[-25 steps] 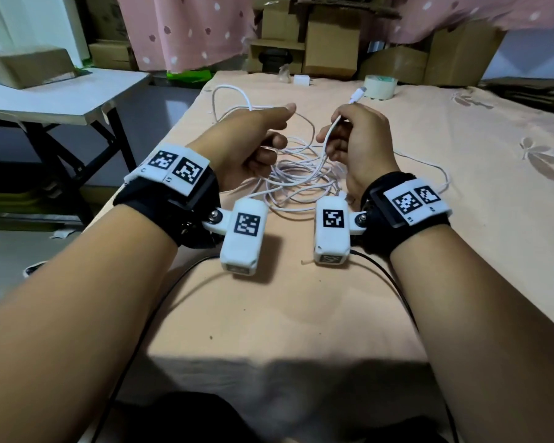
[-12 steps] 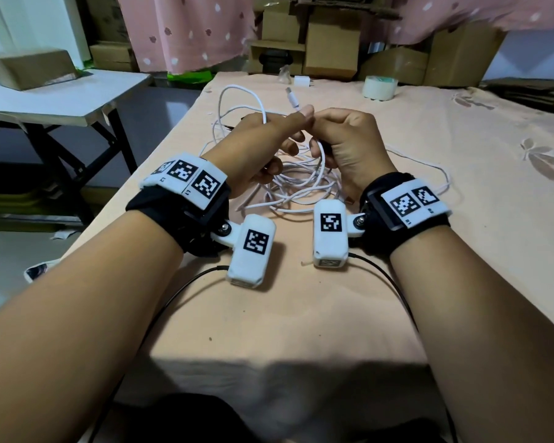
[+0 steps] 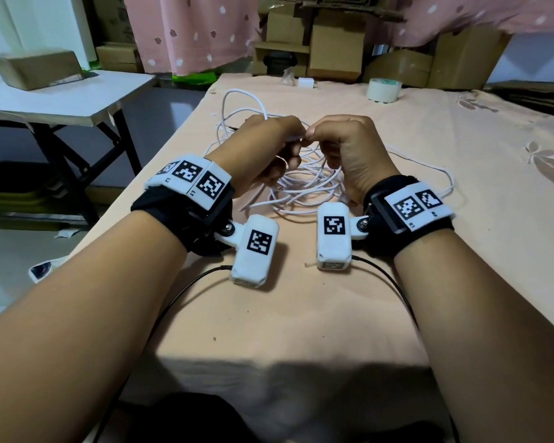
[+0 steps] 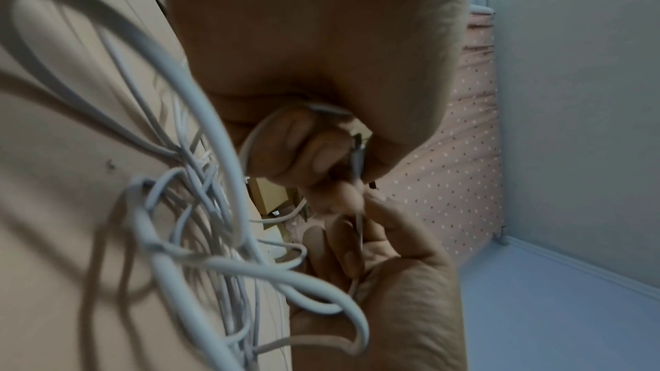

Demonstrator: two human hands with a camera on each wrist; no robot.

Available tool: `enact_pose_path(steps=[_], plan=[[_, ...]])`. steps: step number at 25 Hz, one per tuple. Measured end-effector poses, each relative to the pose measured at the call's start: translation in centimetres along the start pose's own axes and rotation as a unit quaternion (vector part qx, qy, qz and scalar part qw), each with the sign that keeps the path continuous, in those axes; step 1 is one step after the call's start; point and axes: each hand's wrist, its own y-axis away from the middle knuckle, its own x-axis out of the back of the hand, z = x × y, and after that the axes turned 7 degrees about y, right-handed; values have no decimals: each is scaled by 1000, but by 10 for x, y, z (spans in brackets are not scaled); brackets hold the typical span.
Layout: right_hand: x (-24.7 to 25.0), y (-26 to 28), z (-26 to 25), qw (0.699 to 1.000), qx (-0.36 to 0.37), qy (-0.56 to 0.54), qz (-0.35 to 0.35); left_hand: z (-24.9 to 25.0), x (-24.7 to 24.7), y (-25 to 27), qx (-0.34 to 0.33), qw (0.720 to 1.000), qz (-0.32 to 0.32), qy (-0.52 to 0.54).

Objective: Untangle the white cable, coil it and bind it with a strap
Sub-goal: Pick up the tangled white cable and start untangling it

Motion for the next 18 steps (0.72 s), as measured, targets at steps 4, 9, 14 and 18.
enact_pose_path(steps=[4,9,14,18], plan=[[-2,0,-2,999,-2,-30,-19,4,3,0,4,995,-77,65],[-2,-3,2,996,19,-75,-41,8,6,4,-8,983,-130,128],[-4,-1,-1,998,21,-54,-34,7,5,4,26,983,-153,101],[-6,2,-5,998,30,-38,-32,10,6,8,53,976,-176,114]])
